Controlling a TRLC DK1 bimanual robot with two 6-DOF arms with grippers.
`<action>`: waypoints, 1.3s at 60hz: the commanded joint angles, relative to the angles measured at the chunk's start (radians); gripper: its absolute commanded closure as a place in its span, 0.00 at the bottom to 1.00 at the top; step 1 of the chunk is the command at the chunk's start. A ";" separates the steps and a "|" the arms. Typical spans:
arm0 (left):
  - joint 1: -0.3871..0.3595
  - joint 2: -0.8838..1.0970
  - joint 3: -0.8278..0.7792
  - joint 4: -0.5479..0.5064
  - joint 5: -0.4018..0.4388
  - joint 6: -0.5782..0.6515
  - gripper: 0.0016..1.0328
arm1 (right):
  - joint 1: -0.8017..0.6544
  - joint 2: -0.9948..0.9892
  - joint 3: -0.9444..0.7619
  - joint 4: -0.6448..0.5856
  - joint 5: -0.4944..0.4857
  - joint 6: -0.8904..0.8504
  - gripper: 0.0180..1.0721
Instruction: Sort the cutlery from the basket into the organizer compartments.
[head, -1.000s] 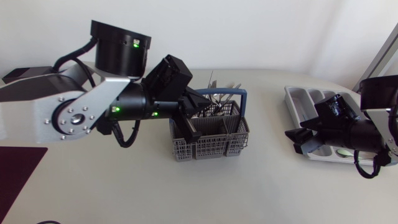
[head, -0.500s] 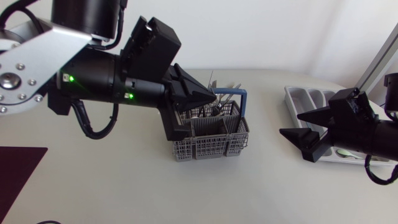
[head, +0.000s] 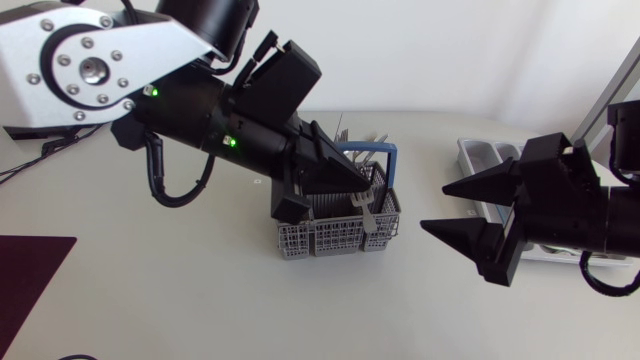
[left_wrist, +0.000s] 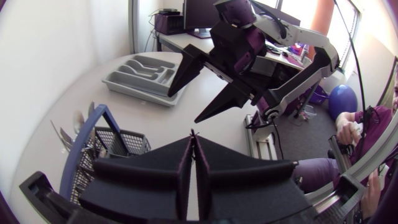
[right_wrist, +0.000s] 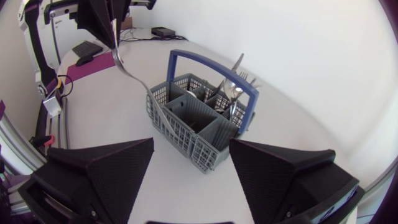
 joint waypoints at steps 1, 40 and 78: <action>0.006 0.039 0.076 -0.046 0.059 0.035 0.97 | 0.033 0.005 0.021 -0.011 -0.015 -0.025 0.17; -0.020 0.162 0.235 -0.242 0.208 0.088 0.97 | 0.185 0.057 0.000 0.054 -0.087 0.002 0.44; -0.008 0.174 0.241 -0.251 0.219 0.090 0.97 | 0.237 0.090 -0.011 0.075 -0.077 0.031 0.89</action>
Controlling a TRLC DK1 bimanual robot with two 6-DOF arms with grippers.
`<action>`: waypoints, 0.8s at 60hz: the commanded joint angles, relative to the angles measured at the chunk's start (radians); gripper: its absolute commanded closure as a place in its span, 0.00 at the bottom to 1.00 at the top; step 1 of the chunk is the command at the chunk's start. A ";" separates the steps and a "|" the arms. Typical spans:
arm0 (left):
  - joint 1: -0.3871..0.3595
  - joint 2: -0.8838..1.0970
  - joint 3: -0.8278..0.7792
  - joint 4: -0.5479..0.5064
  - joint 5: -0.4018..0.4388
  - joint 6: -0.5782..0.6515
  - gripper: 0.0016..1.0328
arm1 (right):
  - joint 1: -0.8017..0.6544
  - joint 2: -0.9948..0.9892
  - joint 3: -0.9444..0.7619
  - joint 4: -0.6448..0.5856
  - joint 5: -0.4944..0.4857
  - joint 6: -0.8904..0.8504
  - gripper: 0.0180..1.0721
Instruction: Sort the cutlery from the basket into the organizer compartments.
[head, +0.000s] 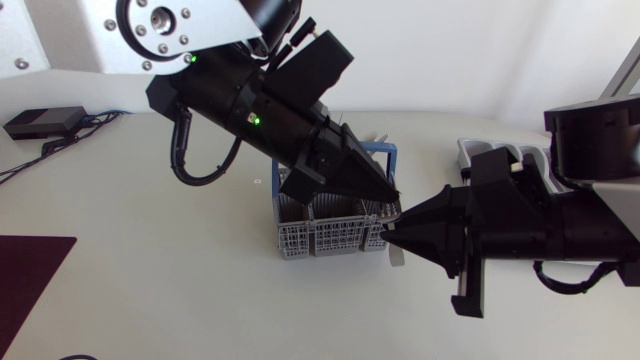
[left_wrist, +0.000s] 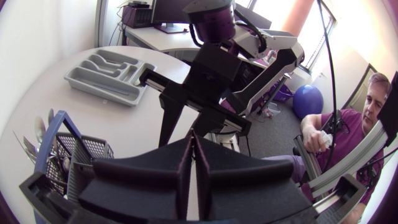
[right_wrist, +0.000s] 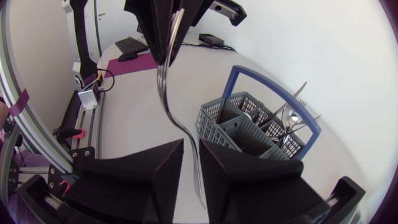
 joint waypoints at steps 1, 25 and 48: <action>0.007 0.017 0.031 -0.008 0.021 0.012 0.97 | 0.014 0.010 -0.011 -0.003 0.002 0.025 0.89; 0.036 0.006 0.050 0.000 0.021 -0.001 0.71 | 0.014 -0.016 -0.011 -0.067 0.048 0.038 0.95; 0.102 -0.046 0.034 0.203 -0.131 -0.192 0.22 | -0.103 -0.091 -0.029 -0.169 0.152 0.019 0.94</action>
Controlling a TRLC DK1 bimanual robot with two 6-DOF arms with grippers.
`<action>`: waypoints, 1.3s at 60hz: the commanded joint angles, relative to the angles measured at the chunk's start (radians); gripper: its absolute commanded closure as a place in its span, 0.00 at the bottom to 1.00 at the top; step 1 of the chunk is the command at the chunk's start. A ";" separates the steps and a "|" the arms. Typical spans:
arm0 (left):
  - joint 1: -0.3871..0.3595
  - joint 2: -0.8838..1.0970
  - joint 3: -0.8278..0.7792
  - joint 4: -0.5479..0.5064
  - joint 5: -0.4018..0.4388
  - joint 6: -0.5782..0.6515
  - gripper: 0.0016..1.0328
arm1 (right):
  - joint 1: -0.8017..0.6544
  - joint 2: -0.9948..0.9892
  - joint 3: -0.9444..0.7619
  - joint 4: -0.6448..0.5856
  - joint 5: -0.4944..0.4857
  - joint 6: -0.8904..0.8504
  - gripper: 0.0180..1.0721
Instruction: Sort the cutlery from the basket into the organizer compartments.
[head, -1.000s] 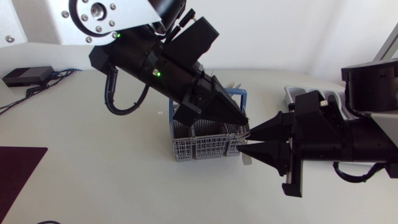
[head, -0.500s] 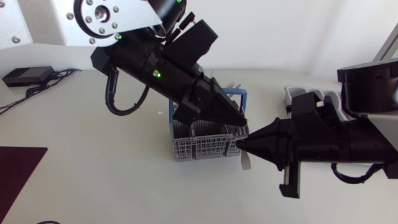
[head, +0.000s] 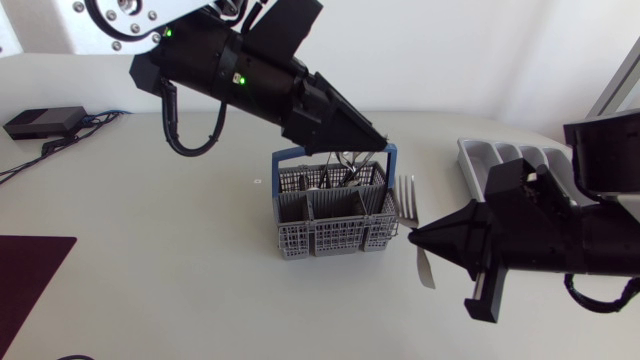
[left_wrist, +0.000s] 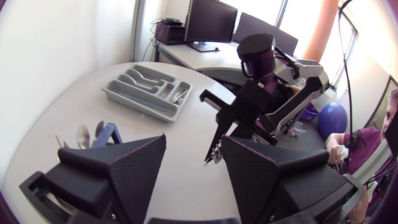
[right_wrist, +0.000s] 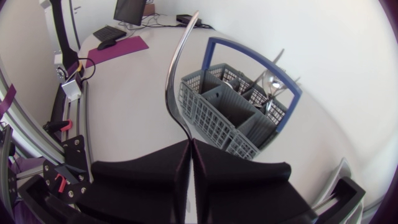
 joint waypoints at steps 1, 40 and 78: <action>0.010 -0.023 0.023 0.025 -0.055 -0.057 0.20 | -0.066 -0.014 -0.020 -0.019 0.008 -0.001 0.95; 0.012 -0.092 -0.153 0.146 -0.544 -0.027 0.07 | -0.730 0.495 0.268 0.188 0.089 -0.047 0.94; 0.035 -0.112 -0.224 0.166 -0.593 -0.021 0.06 | -0.774 1.058 0.661 0.401 0.425 0.097 0.94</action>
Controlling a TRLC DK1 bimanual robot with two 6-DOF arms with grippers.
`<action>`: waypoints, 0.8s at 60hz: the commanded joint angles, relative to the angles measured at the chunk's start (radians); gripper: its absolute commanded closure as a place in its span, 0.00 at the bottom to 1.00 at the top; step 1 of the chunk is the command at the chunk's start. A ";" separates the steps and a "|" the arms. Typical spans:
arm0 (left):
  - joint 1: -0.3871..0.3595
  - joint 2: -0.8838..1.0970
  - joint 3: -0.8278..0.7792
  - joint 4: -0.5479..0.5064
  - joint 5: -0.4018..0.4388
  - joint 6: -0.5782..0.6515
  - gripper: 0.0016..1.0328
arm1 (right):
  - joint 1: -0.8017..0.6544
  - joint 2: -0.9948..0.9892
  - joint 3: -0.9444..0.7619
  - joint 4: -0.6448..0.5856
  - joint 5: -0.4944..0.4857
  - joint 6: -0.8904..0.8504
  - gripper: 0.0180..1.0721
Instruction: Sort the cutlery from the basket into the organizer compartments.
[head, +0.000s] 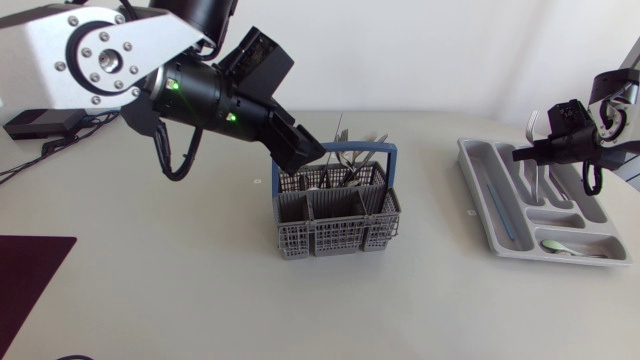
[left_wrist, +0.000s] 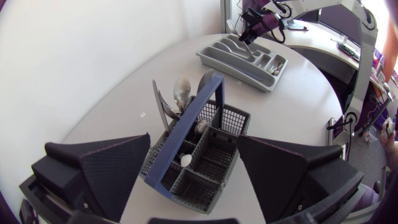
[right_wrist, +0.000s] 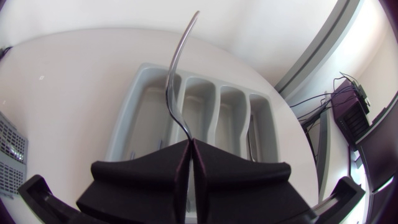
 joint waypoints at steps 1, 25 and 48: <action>0.006 -0.021 -0.023 0.009 -0.007 0.001 0.06 | -0.021 0.052 0.066 0.013 0.033 0.025 0.94; -0.008 -0.015 -0.019 0.009 -0.012 -0.004 0.06 | -0.044 0.208 0.239 -0.018 0.189 0.038 0.94; -0.008 -0.033 -0.031 0.009 -0.012 -0.004 0.06 | -0.049 0.366 0.340 -0.083 0.255 0.080 0.94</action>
